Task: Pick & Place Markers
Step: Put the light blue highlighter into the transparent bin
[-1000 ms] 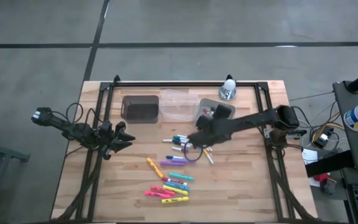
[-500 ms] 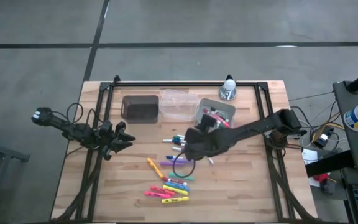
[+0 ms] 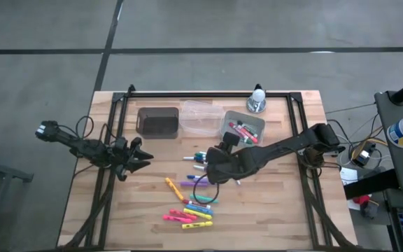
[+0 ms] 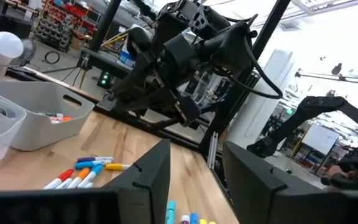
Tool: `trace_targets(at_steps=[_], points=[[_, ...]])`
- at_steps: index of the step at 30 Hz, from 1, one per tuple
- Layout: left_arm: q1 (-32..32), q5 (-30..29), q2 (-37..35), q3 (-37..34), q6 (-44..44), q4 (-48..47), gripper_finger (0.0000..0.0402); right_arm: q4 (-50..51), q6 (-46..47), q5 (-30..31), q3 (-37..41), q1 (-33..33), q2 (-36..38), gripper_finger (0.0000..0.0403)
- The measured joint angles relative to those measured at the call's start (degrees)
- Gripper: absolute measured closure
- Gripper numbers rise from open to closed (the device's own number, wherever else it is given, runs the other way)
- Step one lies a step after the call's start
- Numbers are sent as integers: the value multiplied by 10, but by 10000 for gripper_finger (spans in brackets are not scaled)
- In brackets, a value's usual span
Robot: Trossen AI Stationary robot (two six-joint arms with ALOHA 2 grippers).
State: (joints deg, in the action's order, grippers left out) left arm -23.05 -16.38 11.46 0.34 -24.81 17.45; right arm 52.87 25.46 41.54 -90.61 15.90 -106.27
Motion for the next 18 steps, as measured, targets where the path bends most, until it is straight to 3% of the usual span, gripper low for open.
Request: trace_targets(at_steps=[3, 9, 18], points=[[0, 0, 0, 0, 6, 0, 262, -3, -2, -19, 1, 0, -1, 261], [0, 0, 0, 0, 5, 0, 262, -70, -14, -135, 7, 14, -1, 269], [0, 0, 0, 0, 2, 0, 262, -105, -47, -141, 16, 37, -1, 280]])
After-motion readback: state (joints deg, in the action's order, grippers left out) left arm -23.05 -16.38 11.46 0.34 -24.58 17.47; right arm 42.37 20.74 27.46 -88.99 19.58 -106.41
